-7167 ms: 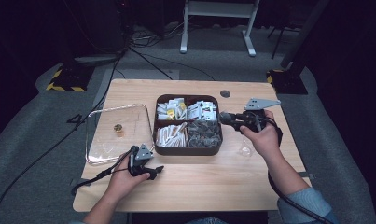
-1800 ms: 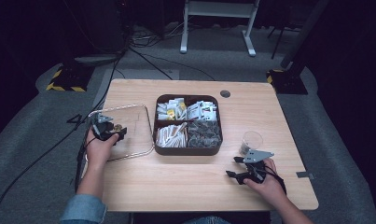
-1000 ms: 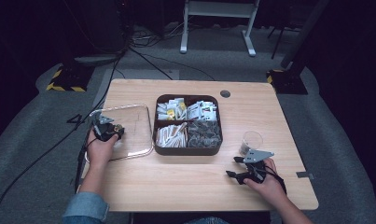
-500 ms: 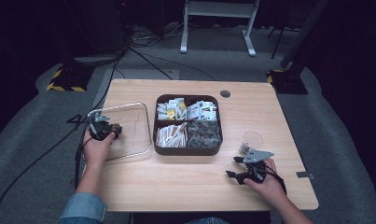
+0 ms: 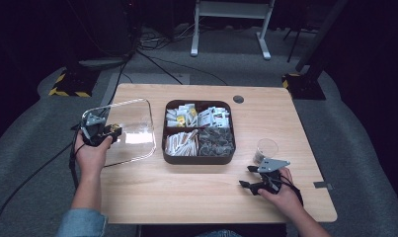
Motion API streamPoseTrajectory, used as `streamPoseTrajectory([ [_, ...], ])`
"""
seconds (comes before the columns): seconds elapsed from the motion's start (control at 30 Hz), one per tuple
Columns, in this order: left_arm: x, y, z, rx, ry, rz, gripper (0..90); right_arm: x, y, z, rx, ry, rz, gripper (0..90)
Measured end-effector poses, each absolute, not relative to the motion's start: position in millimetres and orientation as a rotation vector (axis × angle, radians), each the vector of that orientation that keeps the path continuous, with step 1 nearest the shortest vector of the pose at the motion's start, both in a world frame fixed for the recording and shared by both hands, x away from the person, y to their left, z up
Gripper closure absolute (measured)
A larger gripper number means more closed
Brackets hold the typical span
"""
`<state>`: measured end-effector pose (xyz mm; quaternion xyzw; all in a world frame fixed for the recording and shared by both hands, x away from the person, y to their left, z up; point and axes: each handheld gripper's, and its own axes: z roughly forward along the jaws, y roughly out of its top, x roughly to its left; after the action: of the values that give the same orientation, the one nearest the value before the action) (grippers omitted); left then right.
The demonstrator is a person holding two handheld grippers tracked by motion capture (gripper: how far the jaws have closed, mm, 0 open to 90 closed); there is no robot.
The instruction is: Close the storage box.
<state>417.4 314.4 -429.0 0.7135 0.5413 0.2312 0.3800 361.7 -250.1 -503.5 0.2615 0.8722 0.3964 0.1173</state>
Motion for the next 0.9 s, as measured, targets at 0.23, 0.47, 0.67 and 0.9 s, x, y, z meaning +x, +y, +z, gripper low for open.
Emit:
streamPoseTrajectory([
  [0.23, 409, 310, -409, 1.820, 1.362, 0.636, 58.5, 362, -250, -504, 0.765, 2.553, 1.160, 31.0],
  [0.47, 405, 299, -388, 1.843, 1.343, 0.664, 58.5, 362, -250, -504, 0.766, 2.552, 1.160, 31.0],
  [0.67, 410, 279, -376, 1.879, 1.298, 0.611, 58.5, 362, -250, -504, 0.765, 2.551, 1.161, 31.0],
  [0.9, 420, 242, -364, 1.933, 1.214, 0.596, 58.5, 362, -250, -504, 0.765, 2.551, 1.160, 31.0],
])
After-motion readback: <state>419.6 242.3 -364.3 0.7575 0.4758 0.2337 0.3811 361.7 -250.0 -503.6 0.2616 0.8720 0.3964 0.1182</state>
